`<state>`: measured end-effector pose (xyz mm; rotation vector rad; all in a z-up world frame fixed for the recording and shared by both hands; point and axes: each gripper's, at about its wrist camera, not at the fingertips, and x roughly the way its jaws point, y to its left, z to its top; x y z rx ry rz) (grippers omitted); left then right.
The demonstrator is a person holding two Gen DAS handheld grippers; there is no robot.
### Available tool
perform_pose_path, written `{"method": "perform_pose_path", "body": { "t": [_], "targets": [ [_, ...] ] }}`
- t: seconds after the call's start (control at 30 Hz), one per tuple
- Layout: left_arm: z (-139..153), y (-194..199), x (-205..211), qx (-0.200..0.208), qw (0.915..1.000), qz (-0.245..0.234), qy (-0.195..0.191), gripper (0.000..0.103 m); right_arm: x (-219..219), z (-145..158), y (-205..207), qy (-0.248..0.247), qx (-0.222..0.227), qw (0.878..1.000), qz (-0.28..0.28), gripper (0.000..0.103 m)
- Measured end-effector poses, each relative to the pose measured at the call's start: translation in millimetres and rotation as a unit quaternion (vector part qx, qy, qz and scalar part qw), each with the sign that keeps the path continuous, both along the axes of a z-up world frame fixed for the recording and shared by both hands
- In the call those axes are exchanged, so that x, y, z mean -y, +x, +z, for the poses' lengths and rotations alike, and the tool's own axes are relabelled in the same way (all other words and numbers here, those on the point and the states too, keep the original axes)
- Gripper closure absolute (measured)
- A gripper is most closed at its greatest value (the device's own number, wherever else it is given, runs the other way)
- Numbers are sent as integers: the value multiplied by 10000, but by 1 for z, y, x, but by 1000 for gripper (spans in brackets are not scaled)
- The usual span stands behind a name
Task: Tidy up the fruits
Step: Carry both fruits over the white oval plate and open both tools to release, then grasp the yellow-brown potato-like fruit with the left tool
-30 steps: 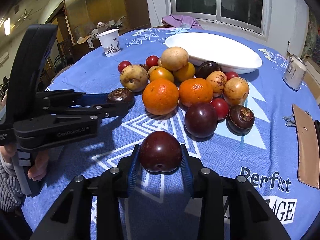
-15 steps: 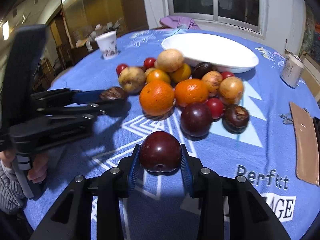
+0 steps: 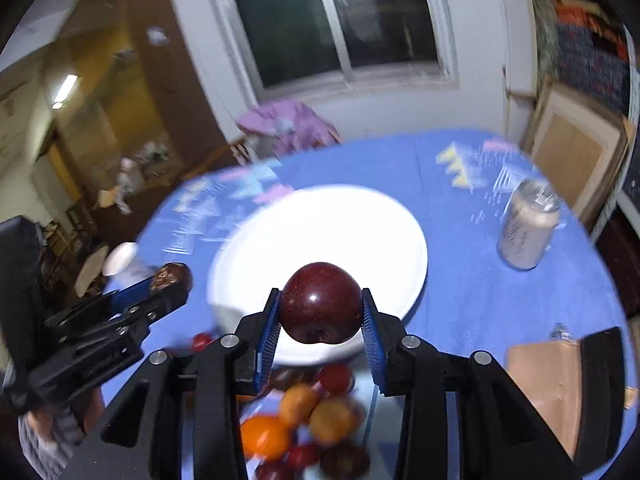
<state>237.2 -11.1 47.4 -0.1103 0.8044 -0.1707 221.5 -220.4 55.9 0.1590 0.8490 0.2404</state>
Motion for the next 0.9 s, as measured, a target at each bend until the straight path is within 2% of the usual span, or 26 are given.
{"method": "perform_pose_path", "body": {
  "t": [0.1, 0.33, 0.37, 0.47, 0.53, 0.63, 0.77, 0.83, 0.9],
  "targets": [
    [-26, 31, 3, -409, 9991, 69, -28, 61, -2, -30, 27, -121, -348, 9993, -105, 64],
    [-53, 46, 3, -555, 9982, 67, -211, 60, -3, -47, 36, -140, -518, 9986, -42, 62],
    [-55, 45, 3, -568, 9982, 76, -203, 56, -6, -46, 36, -172, -461, 9988, -29, 60],
    [-53, 46, -4, -538, 9979, 84, -337, 51, -14, -39, 33, -530, -186, 9984, -5, 46],
    [-49, 43, -7, -504, 9978, 76, -420, 47, -19, -34, 28, -743, 10, 9972, 18, 45],
    [-37, 35, -16, -417, 9979, 134, -481, 46, -19, -15, 16, -854, 371, 9956, -84, 45],
    [-1, 11, -38, -37, 9978, 340, -566, 46, -18, 44, -38, -674, 1378, 9881, 103, 44],
    [14, -10, -50, 160, 9976, 454, -494, 43, -17, 67, -71, -431, 1822, 9818, 318, 23],
    [19, -42, -62, 303, 9972, 571, -367, 39, -16, 78, -104, -195, 2189, 9741, 534, 12]
  ]
}}
